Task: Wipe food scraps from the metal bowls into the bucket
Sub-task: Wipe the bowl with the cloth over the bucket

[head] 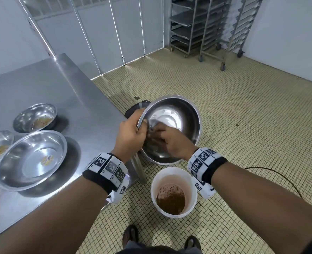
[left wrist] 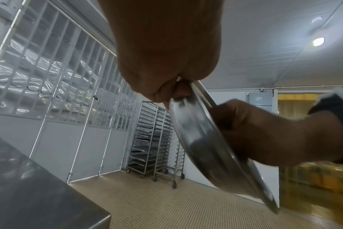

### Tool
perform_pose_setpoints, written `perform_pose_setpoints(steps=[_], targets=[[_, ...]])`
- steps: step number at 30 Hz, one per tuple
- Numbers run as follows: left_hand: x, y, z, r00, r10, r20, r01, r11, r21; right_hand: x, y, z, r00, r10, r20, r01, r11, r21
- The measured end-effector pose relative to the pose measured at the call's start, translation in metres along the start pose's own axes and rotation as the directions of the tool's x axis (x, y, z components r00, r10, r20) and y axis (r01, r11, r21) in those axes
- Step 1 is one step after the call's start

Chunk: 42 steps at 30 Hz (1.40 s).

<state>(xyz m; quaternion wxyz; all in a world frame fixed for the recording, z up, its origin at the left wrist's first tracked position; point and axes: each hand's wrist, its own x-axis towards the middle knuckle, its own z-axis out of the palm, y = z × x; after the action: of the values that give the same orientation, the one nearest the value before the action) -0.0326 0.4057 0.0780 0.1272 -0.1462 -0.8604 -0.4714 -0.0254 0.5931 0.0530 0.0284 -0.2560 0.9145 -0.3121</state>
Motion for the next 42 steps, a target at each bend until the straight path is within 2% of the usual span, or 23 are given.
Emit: perform_pose_setpoints(steps=[5, 7, 9, 11, 13, 15, 17, 20, 24, 27, 29, 31, 32, 34, 36, 39, 42], targets=[[0.004, 0.0, -0.009, 0.999, 0.047, 0.012, -0.047, 0.997, 0.054, -0.018, 0.012, 0.014, 0.99, 0.017, 0.142, -0.023, 0.999, 0.042], [0.002, -0.003, -0.01, 0.999, 0.041, 0.025, -0.042, 0.996, 0.081, -0.021, 0.018, 0.01, 0.973, 0.052, 0.225, -0.045, 0.998, -0.039], [-0.001, -0.004, -0.01, 0.999, 0.032, 0.039, -0.037, 0.992, 0.124, -0.022, 0.027, 0.003, 0.932, 0.119, 0.342, -0.052, 0.979, -0.197], [-0.002, -0.005, -0.01, 0.999, 0.029, 0.033, -0.035, 0.985, 0.171, -0.018, 0.031, -0.012, 0.903, 0.196, 0.383, -0.087, 0.955, -0.282], [0.0, -0.004, -0.011, 0.999, 0.047, 0.025, -0.052, 0.977, 0.208, -0.011, 0.032, -0.03, 0.941, 0.213, 0.263, -0.121, 0.937, -0.327], [0.002, 0.0, -0.01, 0.997, 0.062, 0.034, -0.069, 0.968, 0.24, 0.0, 0.033, -0.043, 0.979, 0.201, 0.045, -0.166, 0.901, -0.401], [0.002, 0.006, -0.008, 0.996, 0.081, 0.046, -0.09, 0.966, 0.241, 0.007, 0.033, -0.043, 0.973, 0.193, -0.123, -0.227, 0.889, -0.397], [0.004, 0.008, -0.007, 0.996, 0.083, 0.015, -0.084, 0.983, 0.161, -0.001, 0.043, -0.025, 0.972, 0.131, -0.195, -0.202, 0.89, -0.409], [0.011, 0.011, -0.011, 0.999, 0.051, -0.007, -0.051, 0.997, 0.052, -0.023, 0.051, 0.007, 0.991, 0.017, -0.132, -0.063, 0.935, -0.35], [0.012, 0.009, -0.009, 0.999, 0.037, -0.001, -0.037, 0.993, 0.115, -0.029, 0.045, 0.015, 0.995, -0.061, -0.074, 0.037, 0.955, -0.295], [0.01, 0.004, -0.01, 0.999, 0.042, -0.006, -0.041, 0.981, 0.188, -0.034, 0.043, 0.012, 0.998, 0.004, 0.057, 0.007, 0.982, -0.189], [0.01, -0.001, -0.014, 0.998, 0.052, -0.042, -0.042, 0.974, 0.222, -0.043, 0.046, 0.01, 0.977, 0.057, 0.206, -0.029, 0.991, -0.134], [0.011, -0.001, -0.016, 0.996, 0.058, -0.062, -0.042, 0.973, 0.226, -0.046, 0.047, 0.009, 0.97, 0.063, 0.236, -0.034, 0.991, -0.128], [0.014, 0.0, -0.019, 0.993, 0.091, -0.077, -0.069, 0.967, 0.245, -0.048, 0.049, 0.007, 0.979, 0.09, 0.182, -0.065, 0.988, -0.141], [0.016, 0.001, -0.018, 0.989, 0.127, -0.078, -0.101, 0.955, 0.28, -0.039, 0.051, 0.001, 0.993, 0.117, 0.02, -0.114, 0.985, -0.13], [0.012, 0.005, -0.009, 0.988, 0.148, -0.051, -0.131, 0.961, 0.245, -0.022, 0.05, -0.009, 0.966, 0.088, -0.243, -0.108, 0.992, -0.069], [0.006, 0.012, 0.0, 0.986, 0.166, -0.019, -0.159, 0.967, 0.198, -0.01, 0.045, -0.006, 0.953, 0.06, -0.298, -0.085, 0.994, -0.073]])
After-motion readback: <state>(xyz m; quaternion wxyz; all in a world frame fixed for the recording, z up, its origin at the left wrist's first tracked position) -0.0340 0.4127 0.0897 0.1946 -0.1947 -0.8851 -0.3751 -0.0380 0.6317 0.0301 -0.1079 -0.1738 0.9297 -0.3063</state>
